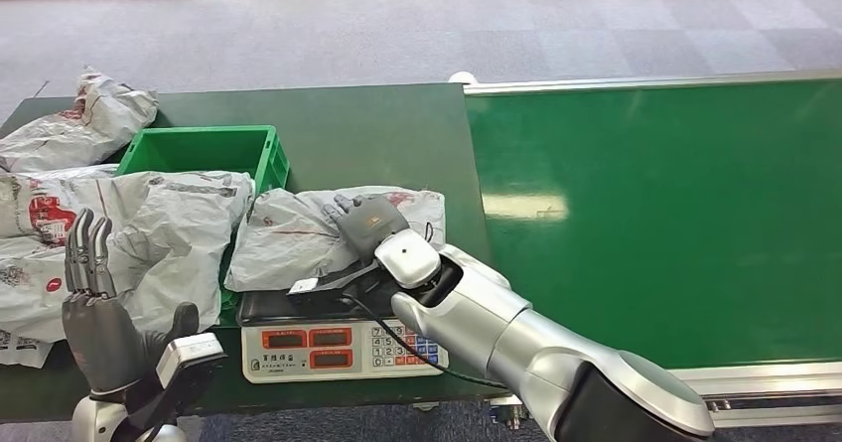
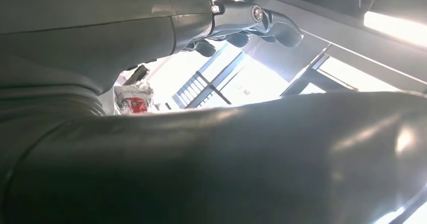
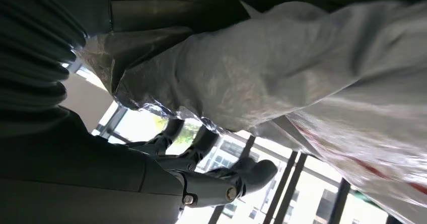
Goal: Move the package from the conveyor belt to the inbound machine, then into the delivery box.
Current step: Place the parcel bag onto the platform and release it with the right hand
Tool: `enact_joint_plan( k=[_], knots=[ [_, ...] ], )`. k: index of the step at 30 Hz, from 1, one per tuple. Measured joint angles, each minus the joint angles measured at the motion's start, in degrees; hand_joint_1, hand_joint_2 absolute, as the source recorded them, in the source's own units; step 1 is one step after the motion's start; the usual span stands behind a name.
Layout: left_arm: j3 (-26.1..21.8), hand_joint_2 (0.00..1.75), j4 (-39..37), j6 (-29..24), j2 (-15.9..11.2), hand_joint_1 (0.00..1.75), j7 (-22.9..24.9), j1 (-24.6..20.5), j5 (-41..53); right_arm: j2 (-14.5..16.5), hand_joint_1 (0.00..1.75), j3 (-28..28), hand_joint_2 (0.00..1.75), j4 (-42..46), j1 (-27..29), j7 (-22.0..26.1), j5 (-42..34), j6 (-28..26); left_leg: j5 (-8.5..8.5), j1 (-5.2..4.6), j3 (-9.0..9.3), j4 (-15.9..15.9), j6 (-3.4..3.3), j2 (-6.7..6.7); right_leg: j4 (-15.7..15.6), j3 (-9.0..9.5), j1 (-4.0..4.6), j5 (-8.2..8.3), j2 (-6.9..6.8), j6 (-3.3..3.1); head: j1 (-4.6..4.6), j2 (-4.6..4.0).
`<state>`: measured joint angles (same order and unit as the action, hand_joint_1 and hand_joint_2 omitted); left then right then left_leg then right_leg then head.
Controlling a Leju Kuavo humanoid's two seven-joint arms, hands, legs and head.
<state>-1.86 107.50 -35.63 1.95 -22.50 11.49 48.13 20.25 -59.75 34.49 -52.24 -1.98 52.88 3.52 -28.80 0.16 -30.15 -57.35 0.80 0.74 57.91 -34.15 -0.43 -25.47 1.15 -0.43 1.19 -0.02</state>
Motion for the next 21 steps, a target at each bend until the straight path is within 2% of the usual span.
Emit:
enact_joint_plan(
  k=[6,11,15,21],
  knots=[
    [0.00,0.00,0.78,-0.13,0.04,0.00,0.54,0.24,0.56,-1.16,0.00,-0.01,0.00,-1.09,-1.57,0.15,1.50,1.84,0.01,0.01,-0.02,0.00,0.03,-0.01,0.00,-0.03,0.03,-0.01,-0.02,-0.01,0.00,0.00],
    [0.00,0.00,1.83,-0.26,0.11,0.00,0.69,0.73,0.73,-2.41,0.00,0.19,0.00,-0.96,-3.58,0.72,-0.96,2.13,0.05,0.02,-0.03,0.00,0.08,-0.01,0.01,-0.03,0.04,0.00,-0.02,-0.01,-0.01,0.00],
    [0.00,0.00,2.44,-0.26,0.30,0.00,0.72,1.20,1.00,-3.56,0.00,2.42,0.00,0.32,-6.25,0.64,-5.59,4.43,0.06,0.02,-0.02,0.00,0.09,-0.01,0.01,-0.03,0.03,0.01,-0.02,-0.01,0.01,0.00],
    [0.00,0.00,2.57,-0.35,0.44,0.00,0.18,1.67,0.51,-4.75,0.00,9.23,0.00,3.56,-12.99,-1.00,-15.82,8.83,0.09,0.02,-0.05,-0.01,0.11,-0.01,0.02,-0.06,0.02,0.06,-0.02,-0.01,0.01,0.00]
  ],
)
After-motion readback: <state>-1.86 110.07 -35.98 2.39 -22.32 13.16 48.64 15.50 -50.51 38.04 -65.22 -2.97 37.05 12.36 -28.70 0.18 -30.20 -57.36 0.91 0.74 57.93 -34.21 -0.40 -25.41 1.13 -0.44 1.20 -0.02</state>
